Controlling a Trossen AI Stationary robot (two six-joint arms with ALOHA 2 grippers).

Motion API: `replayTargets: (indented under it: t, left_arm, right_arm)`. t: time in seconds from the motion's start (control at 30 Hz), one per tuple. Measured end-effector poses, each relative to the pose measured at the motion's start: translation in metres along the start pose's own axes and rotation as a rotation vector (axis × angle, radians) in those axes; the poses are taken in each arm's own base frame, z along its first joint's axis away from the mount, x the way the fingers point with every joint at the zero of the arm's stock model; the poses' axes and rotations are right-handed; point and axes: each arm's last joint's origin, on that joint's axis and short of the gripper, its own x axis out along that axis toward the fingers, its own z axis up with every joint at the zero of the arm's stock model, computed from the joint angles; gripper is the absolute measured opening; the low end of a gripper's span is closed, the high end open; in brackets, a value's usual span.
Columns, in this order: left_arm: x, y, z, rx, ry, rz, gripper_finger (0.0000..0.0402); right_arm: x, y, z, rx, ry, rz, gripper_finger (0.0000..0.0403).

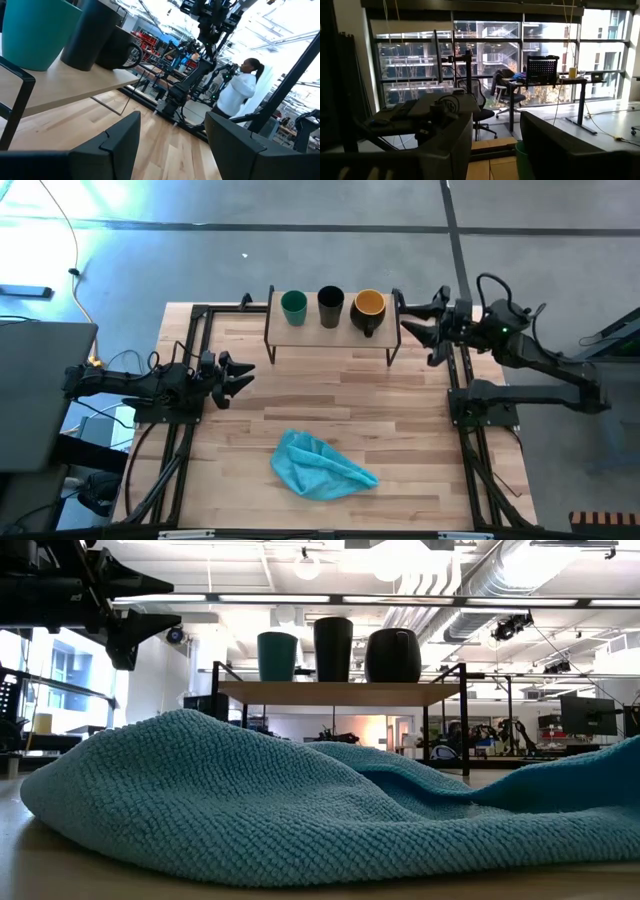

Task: Stack small to large cups/mugs on shelf
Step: Return to Home Position

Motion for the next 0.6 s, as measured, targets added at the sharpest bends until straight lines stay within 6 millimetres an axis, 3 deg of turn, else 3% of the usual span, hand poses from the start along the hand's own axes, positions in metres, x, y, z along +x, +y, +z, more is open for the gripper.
replayTargets:
  t: [0.6]
  left_arm:
    - [0.000,0.000,0.001,0.049,-0.007,-0.004,0.0211]
  right_arm:
    - [0.001,0.019,-0.005,-0.048,0.049,0.125,0.0158]
